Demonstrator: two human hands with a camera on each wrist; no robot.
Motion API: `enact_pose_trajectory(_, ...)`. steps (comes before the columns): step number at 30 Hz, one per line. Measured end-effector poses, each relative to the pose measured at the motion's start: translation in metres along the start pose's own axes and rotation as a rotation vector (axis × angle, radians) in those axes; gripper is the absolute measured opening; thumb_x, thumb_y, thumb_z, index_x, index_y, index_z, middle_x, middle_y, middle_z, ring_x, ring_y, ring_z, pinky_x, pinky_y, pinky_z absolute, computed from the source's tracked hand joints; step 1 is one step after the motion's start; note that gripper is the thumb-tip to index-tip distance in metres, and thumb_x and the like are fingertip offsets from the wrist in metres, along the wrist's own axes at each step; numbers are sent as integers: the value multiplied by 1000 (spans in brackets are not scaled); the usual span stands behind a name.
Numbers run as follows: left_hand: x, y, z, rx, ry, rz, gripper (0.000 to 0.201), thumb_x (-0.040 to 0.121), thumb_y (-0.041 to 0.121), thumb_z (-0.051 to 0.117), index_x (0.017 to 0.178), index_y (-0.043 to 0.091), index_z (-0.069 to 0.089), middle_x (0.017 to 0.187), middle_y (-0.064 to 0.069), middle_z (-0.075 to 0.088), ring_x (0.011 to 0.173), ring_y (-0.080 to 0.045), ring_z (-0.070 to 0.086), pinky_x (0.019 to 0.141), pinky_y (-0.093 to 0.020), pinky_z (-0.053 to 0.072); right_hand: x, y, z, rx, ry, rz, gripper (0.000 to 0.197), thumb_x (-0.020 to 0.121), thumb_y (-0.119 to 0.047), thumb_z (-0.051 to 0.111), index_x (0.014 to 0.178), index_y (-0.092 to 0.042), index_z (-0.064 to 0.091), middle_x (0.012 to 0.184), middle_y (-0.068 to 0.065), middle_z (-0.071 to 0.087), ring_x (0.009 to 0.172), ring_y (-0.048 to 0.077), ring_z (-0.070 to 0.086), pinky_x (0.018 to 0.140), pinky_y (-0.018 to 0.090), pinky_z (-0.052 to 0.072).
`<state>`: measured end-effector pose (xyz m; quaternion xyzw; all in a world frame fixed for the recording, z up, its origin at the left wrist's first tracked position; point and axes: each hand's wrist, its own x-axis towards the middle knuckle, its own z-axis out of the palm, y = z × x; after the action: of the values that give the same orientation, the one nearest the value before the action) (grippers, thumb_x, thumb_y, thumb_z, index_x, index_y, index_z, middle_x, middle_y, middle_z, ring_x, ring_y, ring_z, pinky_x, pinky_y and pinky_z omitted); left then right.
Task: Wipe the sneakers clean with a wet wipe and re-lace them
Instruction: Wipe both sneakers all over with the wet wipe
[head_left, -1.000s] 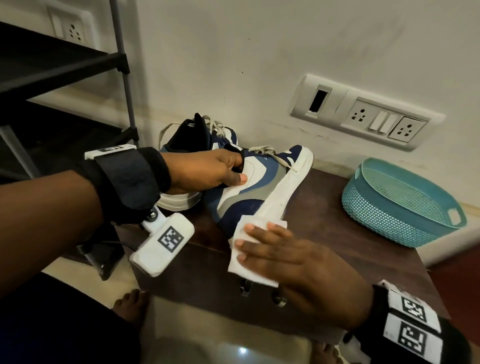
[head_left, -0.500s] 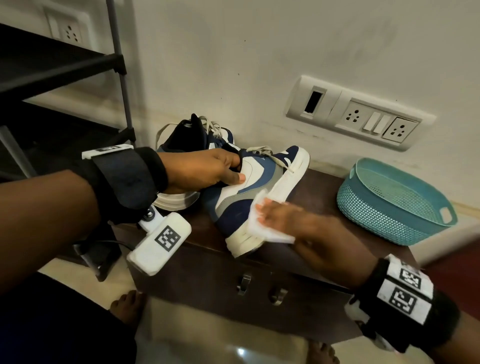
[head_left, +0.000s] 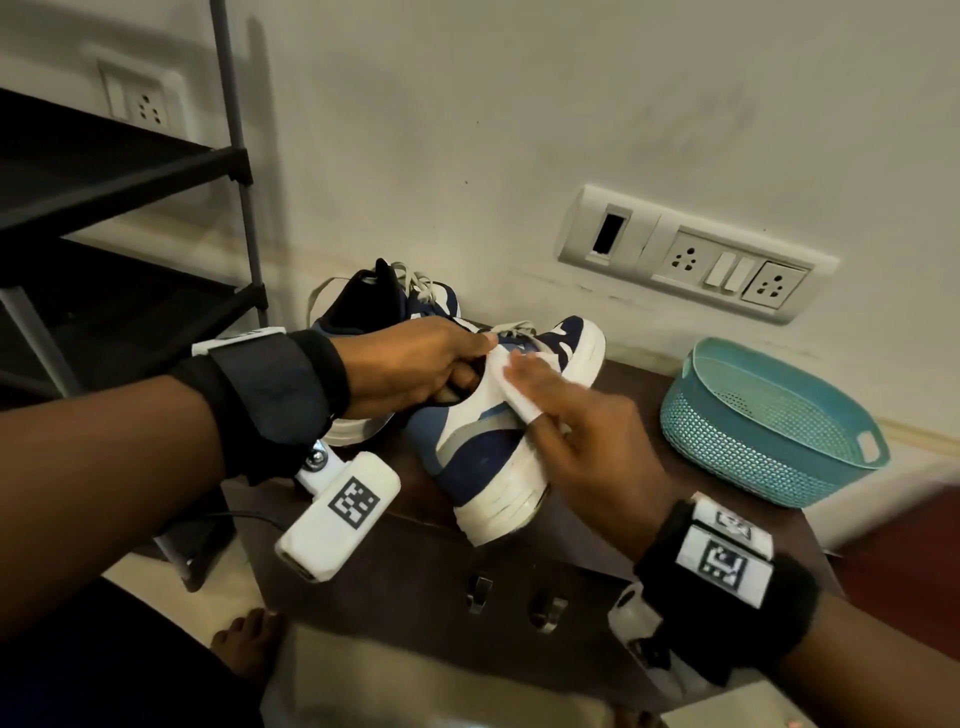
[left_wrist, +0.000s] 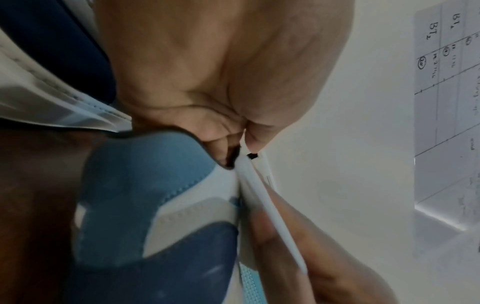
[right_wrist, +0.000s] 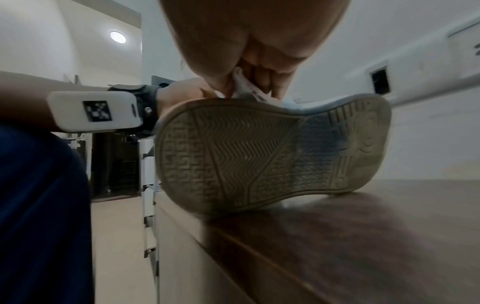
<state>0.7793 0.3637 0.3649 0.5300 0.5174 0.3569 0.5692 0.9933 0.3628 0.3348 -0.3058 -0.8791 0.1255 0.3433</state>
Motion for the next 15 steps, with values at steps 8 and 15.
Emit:
enact_pose_trajectory(8,7,-1,0,93,97,4,42,108,20,40,66,20,38,59,2,30,55,-11,21,56,-29,18,9,13,-3,-74,-450,-464,37,96,-6,64,132,-8,67,147,4,57,148,20,39,121,43,34)
enact_pose_trajectory(15,9,-7,-12,58,80,-48,42,106,24,45,65,20,48,60,2,37,55,-13,31,58,-27,26,16,32,-37,294,203,295,23,103,-12,58,110,-25,76,84,-21,74,73,-2,63,69,16,50)
